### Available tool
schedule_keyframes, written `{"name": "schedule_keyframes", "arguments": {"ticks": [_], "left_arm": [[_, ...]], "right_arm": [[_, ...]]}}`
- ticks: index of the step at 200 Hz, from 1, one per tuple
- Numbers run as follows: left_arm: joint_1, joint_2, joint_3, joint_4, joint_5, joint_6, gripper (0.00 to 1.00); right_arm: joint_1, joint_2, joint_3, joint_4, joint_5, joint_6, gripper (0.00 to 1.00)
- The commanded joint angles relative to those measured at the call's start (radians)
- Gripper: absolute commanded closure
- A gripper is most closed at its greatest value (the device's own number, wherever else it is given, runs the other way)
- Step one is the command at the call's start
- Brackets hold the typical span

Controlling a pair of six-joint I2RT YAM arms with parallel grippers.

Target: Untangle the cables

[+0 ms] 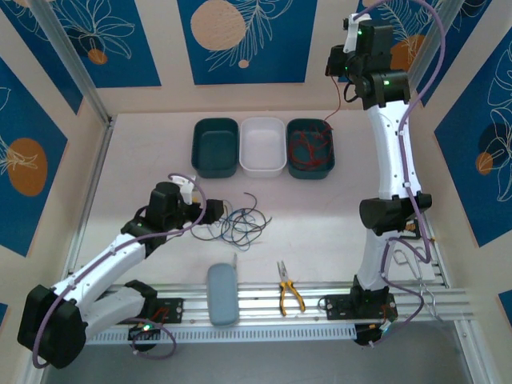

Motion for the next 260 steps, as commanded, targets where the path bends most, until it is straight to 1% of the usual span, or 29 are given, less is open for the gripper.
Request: {"name": "schedule_keyframes", "arguments": {"ticks": [1, 58, 95, 134, 161, 204, 233, 260], "left_arm": [[-0.001, -0.014, 0.009, -0.006, -0.015, -0.008, 0.00], [-0.001, -0.010, 0.008, -0.015, -0.023, -0.004, 0.00], [-0.001, 0.001, 0.007, -0.002, -0.020, -0.008, 0.00], [-0.001, 0.000, 0.001, 0.001, -0.018, -0.014, 0.00], [-0.001, -0.010, -0.011, -0.004, -0.027, -0.020, 0.00], [0.000, -0.014, -0.024, -0.010, -0.029, -0.025, 0.00], [0.000, -0.009, -0.024, -0.010, -0.029, -0.031, 0.00], [0.000, -0.003, -0.022, -0.013, -0.030, -0.033, 0.00]], "right_arm": [[-0.010, 0.001, -0.071, -0.001, -0.013, 0.012, 1.00], [-0.017, -0.008, -0.240, 0.010, -0.031, 0.040, 1.00], [-0.012, 0.029, -0.271, 0.023, -0.092, 0.076, 1.00], [0.004, 0.141, -0.194, 0.006, -0.146, 0.108, 1.00], [0.013, 0.242, -0.098, -0.020, -0.160, 0.113, 1.00], [-0.001, 0.388, 0.071, -0.060, -0.167, 0.130, 1.00], [-0.016, 0.434, 0.086, -0.021, -0.163, 0.149, 1.00], [-0.030, 0.461, 0.088, 0.010, -0.131, 0.151, 1.00]]}}
